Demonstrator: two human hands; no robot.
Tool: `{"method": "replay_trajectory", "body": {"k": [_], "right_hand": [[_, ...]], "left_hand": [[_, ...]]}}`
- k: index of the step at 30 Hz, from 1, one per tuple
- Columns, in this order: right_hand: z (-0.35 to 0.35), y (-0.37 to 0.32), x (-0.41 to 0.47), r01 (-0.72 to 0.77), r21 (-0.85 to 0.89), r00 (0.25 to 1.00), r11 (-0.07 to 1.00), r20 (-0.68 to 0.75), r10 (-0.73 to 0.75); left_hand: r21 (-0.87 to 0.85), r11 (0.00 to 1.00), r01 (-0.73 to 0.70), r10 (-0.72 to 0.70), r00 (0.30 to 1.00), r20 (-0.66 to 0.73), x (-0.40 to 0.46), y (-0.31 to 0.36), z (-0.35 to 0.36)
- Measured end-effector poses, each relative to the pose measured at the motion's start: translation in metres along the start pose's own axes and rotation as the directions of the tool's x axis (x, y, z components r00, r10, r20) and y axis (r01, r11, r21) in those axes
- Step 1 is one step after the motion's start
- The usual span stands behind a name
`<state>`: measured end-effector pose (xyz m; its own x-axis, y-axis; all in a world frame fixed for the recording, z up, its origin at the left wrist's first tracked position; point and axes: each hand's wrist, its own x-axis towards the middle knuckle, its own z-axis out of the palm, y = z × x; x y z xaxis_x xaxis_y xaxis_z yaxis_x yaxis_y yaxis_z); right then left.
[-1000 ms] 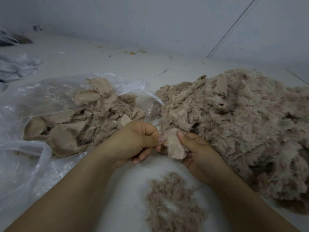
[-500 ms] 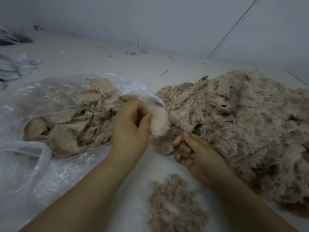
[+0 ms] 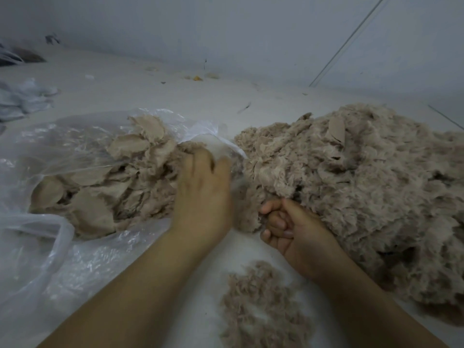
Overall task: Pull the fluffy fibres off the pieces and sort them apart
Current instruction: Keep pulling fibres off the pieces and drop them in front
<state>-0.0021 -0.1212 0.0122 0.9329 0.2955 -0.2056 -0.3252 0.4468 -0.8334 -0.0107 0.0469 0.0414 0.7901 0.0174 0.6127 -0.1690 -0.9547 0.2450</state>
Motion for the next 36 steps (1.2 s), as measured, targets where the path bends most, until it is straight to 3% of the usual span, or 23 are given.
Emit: {"method": "replay_trajectory", "body": {"k": [2, 4, 7, 11, 16, 18, 21, 23, 26, 28, 30, 32, 35, 36], "right_hand": [[0.0, 0.0, 0.0, -0.014, 0.019, 1.0, 1.0, 0.021, 0.014], [-0.001, -0.001, 0.0, -0.031, 0.032, 0.999, 0.999, 0.043, 0.029], [0.0, -0.001, 0.0, -0.021, 0.026, 0.999, 0.999, 0.042, 0.019], [0.005, -0.004, -0.003, -0.005, 0.007, 1.0, 1.0, 0.004, 0.005], [0.011, -0.005, -0.004, -0.065, 0.096, 0.993, 0.993, -0.087, 0.074], [0.012, -0.007, -0.004, -0.068, 0.095, 0.993, 0.993, -0.089, 0.077], [0.011, -0.008, -0.003, -0.093, 0.085, 0.991, 0.992, -0.09, 0.101], [0.011, -0.009, -0.003, -0.099, 0.089, 0.991, 0.991, -0.077, 0.106], [0.007, -0.008, -0.005, -0.091, 0.065, 0.996, 0.994, -0.015, 0.092], [0.004, -0.008, -0.007, -0.063, -0.013, 0.997, 0.998, 0.043, 0.063], [0.003, -0.007, -0.008, -0.014, -0.107, 0.995, 0.994, 0.093, 0.024], [0.002, -0.005, -0.008, 0.006, -0.144, 0.997, 0.99, 0.083, 0.006], [0.002, -0.004, -0.006, -0.01, -0.129, 0.999, 0.992, 0.047, 0.016], [0.003, -0.004, -0.006, -0.012, -0.131, 0.999, 0.991, 0.05, 0.018]], "left_hand": [[-0.246, 0.969, -0.02, 0.068, 0.98, 0.186, -0.006, 0.014, 0.006], [-0.316, 0.945, 0.088, 0.038, 0.927, 0.372, -0.009, 0.016, 0.019], [-0.377, 0.912, 0.162, -0.043, 0.951, 0.305, -0.003, 0.005, 0.028], [-0.564, 0.783, 0.262, -0.116, 0.953, 0.281, -0.003, 0.001, 0.023], [-0.701, 0.695, 0.16, -0.028, 0.98, 0.195, -0.013, 0.013, 0.008], [-0.774, 0.614, 0.157, -0.03, 0.984, 0.175, -0.015, 0.019, 0.002], [-0.863, 0.478, 0.162, -0.094, 0.987, 0.133, -0.016, 0.024, -0.008], [-0.861, 0.466, 0.204, -0.165, 0.976, 0.142, -0.014, 0.02, -0.007], [-0.785, 0.47, 0.403, -0.218, 0.915, 0.339, -0.012, 0.015, 0.003], [-0.763, 0.334, 0.554, -0.218, 0.833, 0.509, -0.012, 0.016, 0.004], [-0.749, 0.246, 0.615, -0.186, 0.789, 0.586, -0.012, 0.015, 0.005], [-0.743, 0.288, 0.604, -0.149, 0.795, 0.588, -0.014, 0.014, 0.007], [-0.724, 0.493, 0.482, -0.1, 0.859, 0.503, -0.017, 0.015, 0.008], [-0.733, 0.521, 0.438, -0.068, 0.877, 0.476, -0.018, 0.015, 0.008]]}}
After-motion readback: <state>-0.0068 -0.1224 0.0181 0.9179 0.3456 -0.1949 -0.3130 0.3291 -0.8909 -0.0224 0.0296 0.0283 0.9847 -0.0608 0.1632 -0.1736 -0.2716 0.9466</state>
